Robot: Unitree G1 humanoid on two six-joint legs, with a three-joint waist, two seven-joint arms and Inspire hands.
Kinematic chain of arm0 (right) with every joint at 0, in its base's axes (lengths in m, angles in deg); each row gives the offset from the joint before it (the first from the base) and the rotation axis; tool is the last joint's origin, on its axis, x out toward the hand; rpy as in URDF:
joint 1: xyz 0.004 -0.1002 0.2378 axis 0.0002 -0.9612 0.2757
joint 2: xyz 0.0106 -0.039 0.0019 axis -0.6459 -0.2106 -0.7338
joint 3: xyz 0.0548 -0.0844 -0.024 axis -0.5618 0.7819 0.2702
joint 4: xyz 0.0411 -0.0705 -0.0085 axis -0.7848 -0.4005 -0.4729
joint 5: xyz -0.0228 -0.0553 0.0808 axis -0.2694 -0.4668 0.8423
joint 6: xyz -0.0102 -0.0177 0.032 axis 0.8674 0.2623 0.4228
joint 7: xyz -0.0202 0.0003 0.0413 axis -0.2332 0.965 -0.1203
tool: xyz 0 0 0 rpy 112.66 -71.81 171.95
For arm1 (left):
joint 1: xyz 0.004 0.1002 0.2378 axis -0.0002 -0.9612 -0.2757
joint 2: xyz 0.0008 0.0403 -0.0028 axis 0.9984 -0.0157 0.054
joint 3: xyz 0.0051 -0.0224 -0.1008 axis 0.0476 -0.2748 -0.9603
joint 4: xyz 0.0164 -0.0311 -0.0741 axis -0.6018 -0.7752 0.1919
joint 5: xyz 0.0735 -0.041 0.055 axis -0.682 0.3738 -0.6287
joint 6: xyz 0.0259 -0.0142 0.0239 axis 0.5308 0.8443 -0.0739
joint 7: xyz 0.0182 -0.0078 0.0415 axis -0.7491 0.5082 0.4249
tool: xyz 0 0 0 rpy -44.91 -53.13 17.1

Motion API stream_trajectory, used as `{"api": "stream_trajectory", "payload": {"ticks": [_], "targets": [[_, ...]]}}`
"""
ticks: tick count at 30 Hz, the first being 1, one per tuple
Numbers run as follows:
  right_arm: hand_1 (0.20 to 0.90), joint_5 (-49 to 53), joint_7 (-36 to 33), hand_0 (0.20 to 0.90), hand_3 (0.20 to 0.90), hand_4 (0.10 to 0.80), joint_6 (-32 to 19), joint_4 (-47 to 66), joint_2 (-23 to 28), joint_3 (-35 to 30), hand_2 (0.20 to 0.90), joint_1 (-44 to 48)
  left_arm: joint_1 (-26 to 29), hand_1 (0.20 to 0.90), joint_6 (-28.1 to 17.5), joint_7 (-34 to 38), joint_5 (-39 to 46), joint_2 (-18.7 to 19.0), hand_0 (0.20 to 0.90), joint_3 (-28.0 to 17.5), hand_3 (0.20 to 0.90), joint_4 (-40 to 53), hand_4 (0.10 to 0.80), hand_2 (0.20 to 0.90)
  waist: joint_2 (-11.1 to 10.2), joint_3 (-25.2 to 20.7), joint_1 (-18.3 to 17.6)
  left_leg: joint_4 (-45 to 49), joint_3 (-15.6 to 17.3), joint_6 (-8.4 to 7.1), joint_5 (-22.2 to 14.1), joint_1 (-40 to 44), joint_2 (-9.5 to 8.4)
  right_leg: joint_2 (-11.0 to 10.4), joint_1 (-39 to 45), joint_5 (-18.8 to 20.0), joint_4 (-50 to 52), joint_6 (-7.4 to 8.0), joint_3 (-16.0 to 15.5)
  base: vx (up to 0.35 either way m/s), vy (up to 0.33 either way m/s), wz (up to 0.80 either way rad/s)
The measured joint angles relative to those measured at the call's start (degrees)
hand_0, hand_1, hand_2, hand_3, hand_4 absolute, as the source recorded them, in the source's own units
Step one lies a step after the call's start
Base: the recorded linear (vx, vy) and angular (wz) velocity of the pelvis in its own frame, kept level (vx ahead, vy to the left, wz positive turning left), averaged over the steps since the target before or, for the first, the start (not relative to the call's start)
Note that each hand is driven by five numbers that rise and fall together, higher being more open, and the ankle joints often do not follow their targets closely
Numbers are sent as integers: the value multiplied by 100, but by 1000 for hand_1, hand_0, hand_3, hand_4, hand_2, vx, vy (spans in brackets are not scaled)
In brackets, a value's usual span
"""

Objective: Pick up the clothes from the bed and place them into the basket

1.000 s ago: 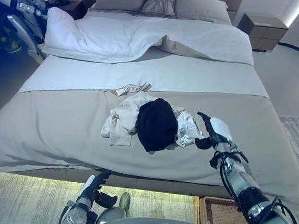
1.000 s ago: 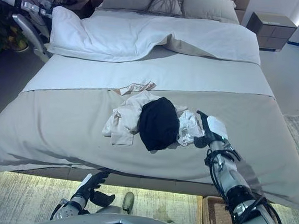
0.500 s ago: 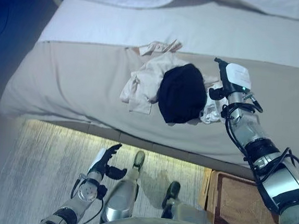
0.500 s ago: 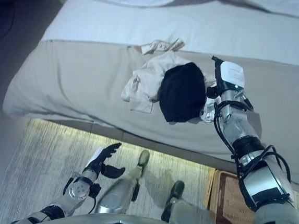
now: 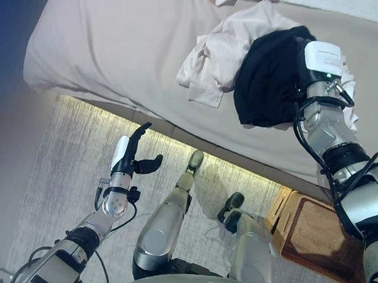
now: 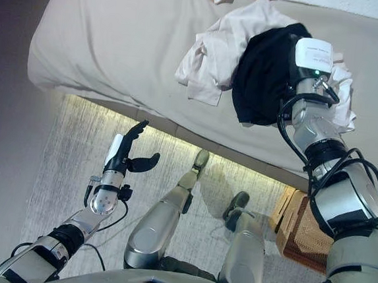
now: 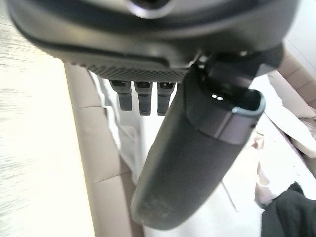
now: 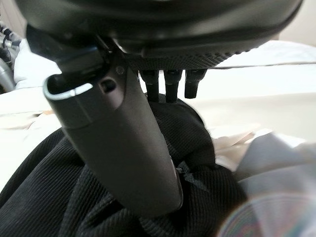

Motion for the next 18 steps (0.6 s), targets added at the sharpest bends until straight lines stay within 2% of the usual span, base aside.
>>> {"api": "stream_trajectory", "payload": {"ticks": [11,18], "targets": [[900,-350,361,900,900,800,173,-248,-136,277,900,512,13,900,-18,83,48,55,900,10,900,463,800,900,5,8,65,660,-54,19,-127,-942,-41,-128,-1012,-201,858,-254,17,3,15,1],[900,-353,758,900,900,800,340,-797,-169,436,900,1041,-22,900,-100,239,126,125,900,72,900,731,800,900,8,9,179,969,-49,38,-199,-1516,-81,-190,-1586,-311,1230,-299,45,55,-30,5]]}}
